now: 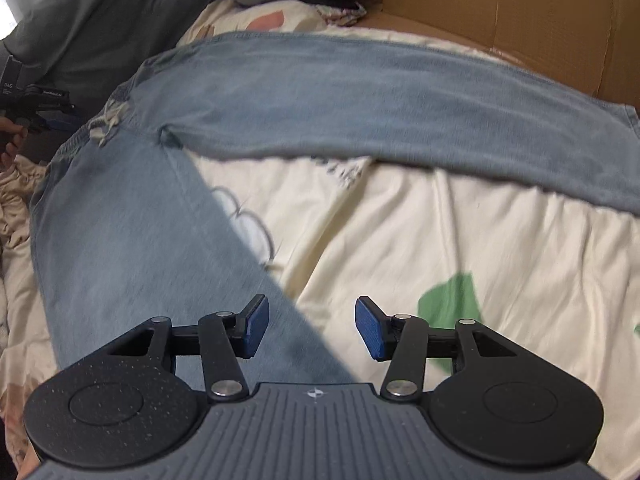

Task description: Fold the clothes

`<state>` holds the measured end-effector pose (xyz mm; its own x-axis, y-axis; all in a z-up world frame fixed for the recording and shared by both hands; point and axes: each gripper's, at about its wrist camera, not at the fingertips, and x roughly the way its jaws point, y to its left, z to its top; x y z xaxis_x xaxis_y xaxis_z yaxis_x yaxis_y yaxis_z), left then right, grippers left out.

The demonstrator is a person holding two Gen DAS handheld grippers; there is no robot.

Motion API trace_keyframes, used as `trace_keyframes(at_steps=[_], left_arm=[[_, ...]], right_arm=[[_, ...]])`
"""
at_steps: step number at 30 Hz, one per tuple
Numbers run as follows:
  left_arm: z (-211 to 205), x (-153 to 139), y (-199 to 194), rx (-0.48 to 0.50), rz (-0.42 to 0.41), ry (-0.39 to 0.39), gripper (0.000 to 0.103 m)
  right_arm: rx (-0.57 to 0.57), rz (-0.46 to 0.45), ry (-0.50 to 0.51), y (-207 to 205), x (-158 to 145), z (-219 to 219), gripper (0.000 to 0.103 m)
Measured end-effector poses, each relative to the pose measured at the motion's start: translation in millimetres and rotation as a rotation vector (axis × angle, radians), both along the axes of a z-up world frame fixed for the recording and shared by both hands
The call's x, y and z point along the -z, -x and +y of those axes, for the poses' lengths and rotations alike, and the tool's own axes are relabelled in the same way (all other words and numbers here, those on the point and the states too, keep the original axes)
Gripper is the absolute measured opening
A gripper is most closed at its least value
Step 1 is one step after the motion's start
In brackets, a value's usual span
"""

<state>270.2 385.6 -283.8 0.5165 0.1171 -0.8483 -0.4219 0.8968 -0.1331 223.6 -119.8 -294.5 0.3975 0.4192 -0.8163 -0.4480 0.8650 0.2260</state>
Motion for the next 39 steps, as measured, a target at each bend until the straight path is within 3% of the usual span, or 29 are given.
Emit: trace_keyframes(at_steps=[8,16,28,32,39], left_arm=[[-28.0,7.0,-64.8,0.100,-0.009,-0.061,0.067],[-41.6,42.6,-113.3,0.152,0.026,-0.079,0.066],[-16.2,71.7,-132.7,0.118,0.047,-0.153,0.077],[-9.1,75.5,-140.9,0.091,0.048,-0.198,0.082],[0.1,77.4,-149.1,0.088,0.043,-0.189,0.082]], right_arm=[[0.060,-0.065,-0.017,-61.0,-4.2,-0.9,0.055],[0.067,-0.146,-0.008,-120.4,-3.9,14.1,0.055],[0.125,-0.102,0.072,-173.1,39.7,25.8,0.053],[0.159,-0.119,0.124,-186.6,42.4,23.9,0.051],[0.255,-0.123,0.148,-220.8,45.5,11.9,0.050]])
